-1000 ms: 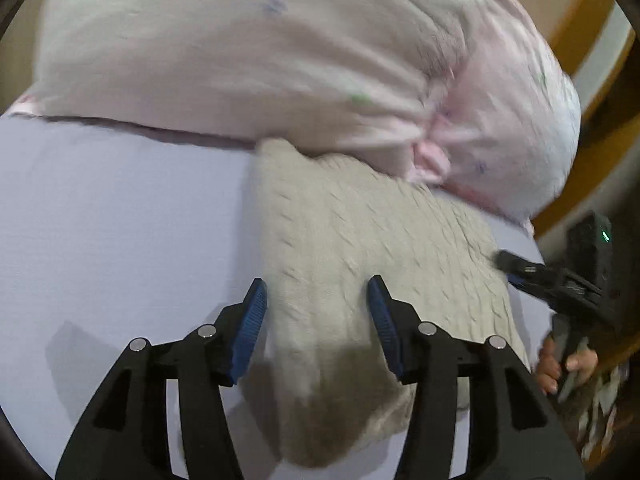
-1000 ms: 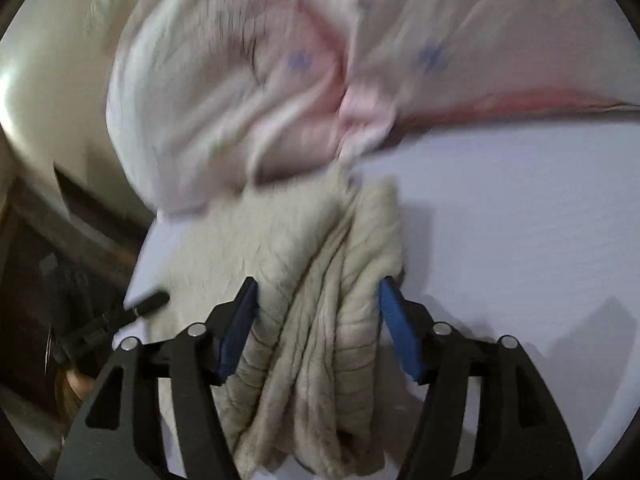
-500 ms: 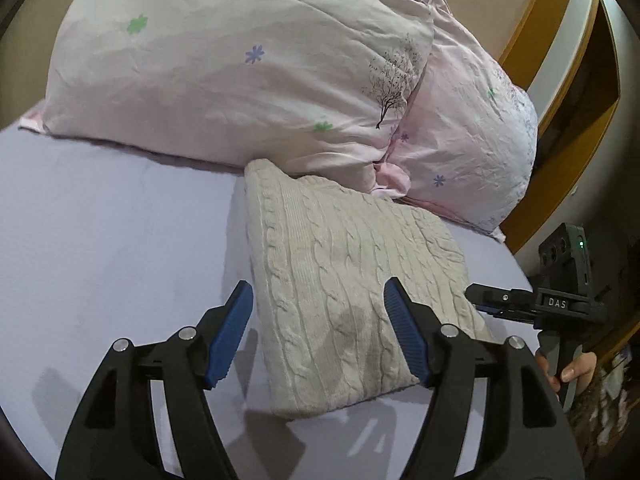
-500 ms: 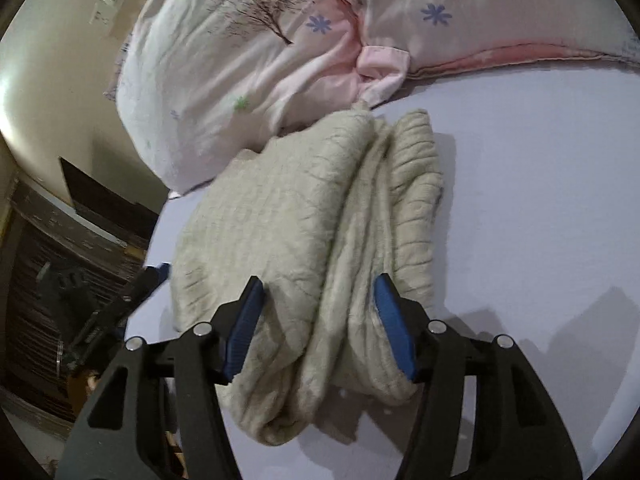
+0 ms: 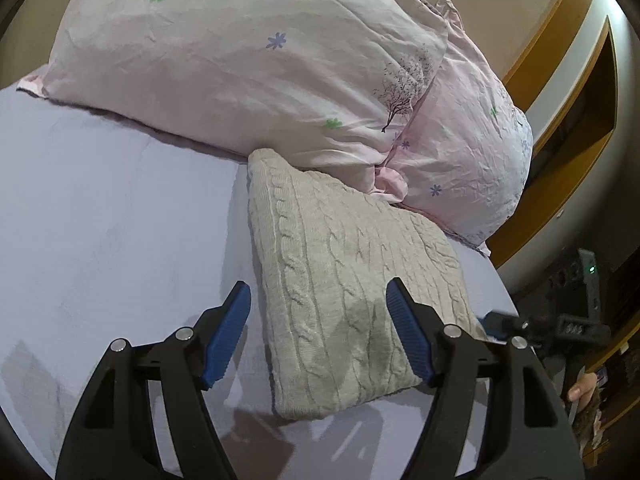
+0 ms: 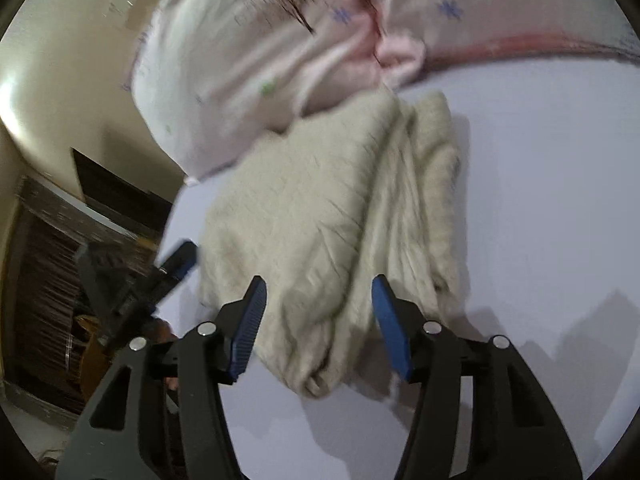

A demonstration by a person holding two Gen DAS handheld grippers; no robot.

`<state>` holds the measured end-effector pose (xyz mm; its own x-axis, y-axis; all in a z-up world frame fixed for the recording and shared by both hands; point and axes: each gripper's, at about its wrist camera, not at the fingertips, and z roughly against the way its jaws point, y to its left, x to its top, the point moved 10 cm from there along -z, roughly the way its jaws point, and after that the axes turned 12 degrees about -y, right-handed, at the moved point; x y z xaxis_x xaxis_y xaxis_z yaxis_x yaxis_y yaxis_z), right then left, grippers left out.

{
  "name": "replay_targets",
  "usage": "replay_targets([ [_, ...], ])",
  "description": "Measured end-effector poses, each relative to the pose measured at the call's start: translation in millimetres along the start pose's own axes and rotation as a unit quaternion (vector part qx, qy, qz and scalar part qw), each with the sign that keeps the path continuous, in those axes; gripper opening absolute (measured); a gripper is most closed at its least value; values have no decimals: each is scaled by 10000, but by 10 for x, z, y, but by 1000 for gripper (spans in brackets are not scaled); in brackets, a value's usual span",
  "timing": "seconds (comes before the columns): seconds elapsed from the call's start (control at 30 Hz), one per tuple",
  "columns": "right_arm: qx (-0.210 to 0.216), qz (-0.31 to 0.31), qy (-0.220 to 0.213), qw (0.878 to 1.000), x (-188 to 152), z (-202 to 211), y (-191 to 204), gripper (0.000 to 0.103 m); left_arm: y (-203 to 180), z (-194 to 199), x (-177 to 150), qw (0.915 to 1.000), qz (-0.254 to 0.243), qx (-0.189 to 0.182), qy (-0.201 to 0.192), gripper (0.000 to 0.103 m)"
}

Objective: Fold small clothes

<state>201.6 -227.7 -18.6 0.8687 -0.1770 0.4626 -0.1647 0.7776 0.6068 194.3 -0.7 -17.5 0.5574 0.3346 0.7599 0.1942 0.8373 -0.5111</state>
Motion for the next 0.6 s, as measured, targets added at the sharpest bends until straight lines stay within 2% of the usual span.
replay_targets([
  [0.17,310,-70,-122,9994,91,-86,53,53,-8,28,16,10000,35,-71,-47,73],
  [0.33,355,-111,-451,9983,423,-307,58,51,4,14,0,9999,71,-86,-10,73],
  [0.4,254,40,-580,9980,522,-393,30,17,5,15,5,9999,72,-101,-13,73],
  [0.43,126,272,-741,9968,567,-365,57,17,3,14,5,9999,72,-118,-13,73],
  [0.47,-22,703,-1120,9912,657,-245,140,16,2,14,5,9999,73,-134,-15,73],
  [0.53,-131,1175,-1777,9770,810,44,258,16,4,18,10,9999,80,-149,-25,73],
  [0.6,-463,1224,-1896,9731,862,99,143,16,10,12,10,9998,101,-159,-18,73],
])
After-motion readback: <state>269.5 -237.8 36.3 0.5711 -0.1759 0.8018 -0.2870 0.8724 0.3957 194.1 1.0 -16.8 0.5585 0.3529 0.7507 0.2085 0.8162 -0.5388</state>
